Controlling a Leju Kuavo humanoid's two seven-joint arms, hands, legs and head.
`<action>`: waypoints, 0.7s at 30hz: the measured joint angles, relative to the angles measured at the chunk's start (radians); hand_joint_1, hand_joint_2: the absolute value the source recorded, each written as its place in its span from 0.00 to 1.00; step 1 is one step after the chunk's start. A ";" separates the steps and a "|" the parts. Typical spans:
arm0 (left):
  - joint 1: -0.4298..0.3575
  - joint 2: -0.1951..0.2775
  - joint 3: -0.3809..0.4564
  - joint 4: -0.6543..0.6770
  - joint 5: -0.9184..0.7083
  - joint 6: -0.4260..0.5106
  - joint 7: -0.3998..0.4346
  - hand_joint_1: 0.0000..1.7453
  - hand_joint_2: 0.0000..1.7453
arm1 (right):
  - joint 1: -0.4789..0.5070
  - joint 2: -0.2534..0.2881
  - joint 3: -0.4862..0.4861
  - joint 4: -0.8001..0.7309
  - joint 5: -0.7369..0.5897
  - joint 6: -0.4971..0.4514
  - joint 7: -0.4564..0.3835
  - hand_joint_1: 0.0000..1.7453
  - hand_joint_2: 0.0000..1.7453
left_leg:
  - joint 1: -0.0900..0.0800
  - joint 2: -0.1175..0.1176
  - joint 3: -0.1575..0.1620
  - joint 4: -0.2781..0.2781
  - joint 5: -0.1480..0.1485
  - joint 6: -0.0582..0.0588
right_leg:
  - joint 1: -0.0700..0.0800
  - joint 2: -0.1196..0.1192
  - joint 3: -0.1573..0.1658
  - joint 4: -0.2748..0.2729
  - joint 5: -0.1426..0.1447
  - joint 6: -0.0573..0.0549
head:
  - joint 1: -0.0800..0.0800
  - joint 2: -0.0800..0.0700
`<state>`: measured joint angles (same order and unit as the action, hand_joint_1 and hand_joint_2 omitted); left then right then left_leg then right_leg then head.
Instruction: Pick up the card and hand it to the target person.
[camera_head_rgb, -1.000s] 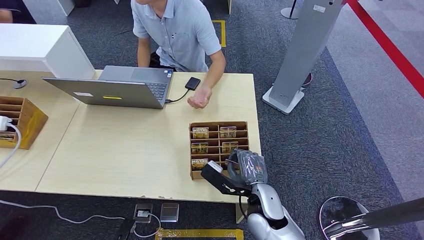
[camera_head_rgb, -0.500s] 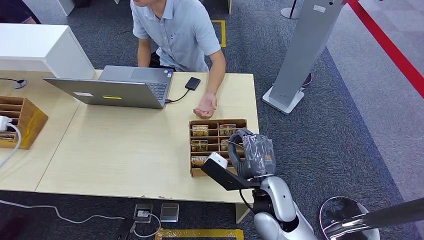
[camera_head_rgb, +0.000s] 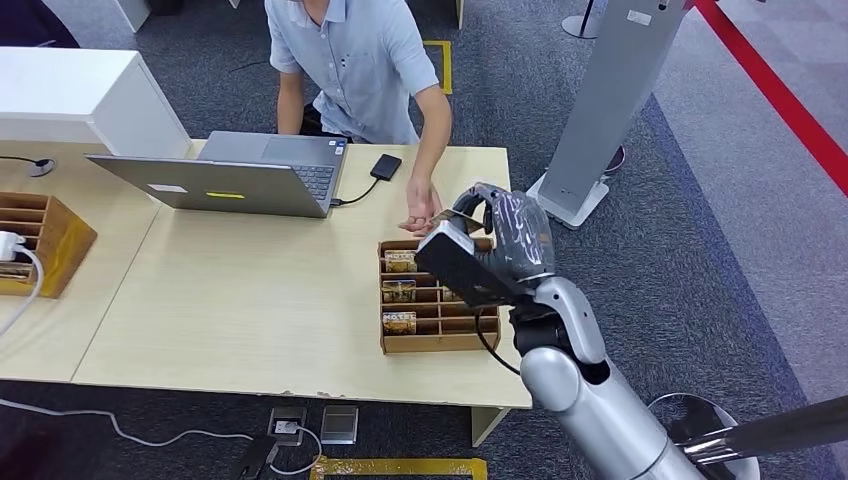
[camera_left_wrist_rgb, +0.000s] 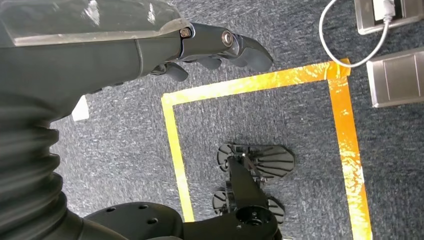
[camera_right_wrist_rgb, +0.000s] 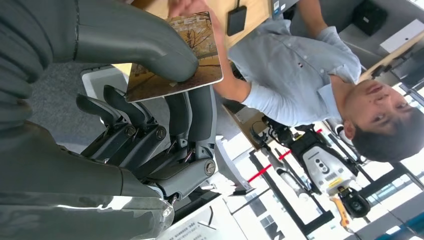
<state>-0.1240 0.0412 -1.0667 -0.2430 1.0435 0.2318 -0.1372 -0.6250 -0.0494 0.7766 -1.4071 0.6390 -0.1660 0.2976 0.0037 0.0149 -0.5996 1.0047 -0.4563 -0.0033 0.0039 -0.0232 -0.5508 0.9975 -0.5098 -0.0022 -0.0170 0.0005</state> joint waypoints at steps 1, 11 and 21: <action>-0.003 0.000 -0.002 0.000 -0.005 -0.003 0.006 0.00 1.00 | -0.034 0.009 0.001 0.046 -0.019 -0.001 -0.007 1.00 1.00 | 0.000 0.000 0.000 0.000 0.000 0.000 | 0.000 0.000 0.000 0.000 0.000 0.000 | 0.000 0.000; -0.019 -0.002 -0.013 0.000 -0.023 -0.017 0.031 0.00 1.00 | -0.293 0.167 0.035 0.539 -0.046 0.012 -0.048 1.00 1.00 | 0.000 -0.001 -0.002 0.000 0.000 0.000 | 0.000 -0.001 -0.002 0.000 0.000 -0.001 | -0.001 0.000; -0.019 -0.004 -0.013 0.000 -0.027 -0.046 0.031 0.00 1.00 | -0.337 0.267 0.078 0.819 -0.029 0.001 -0.065 0.00 1.00 | 0.000 -0.001 -0.002 0.000 0.000 0.000 | 0.000 -0.001 -0.002 0.000 0.000 -0.001 | 0.000 0.000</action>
<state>-0.1432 0.0373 -1.0796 -0.2430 1.0166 0.1858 -0.1064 -0.9619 0.2178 0.8549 -0.5884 0.6096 -0.1653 0.2324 0.0037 0.0143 -0.6011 1.0048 -0.4559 -0.0034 0.0039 -0.0240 -0.5525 0.9978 -0.5093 -0.0029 -0.0170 0.0005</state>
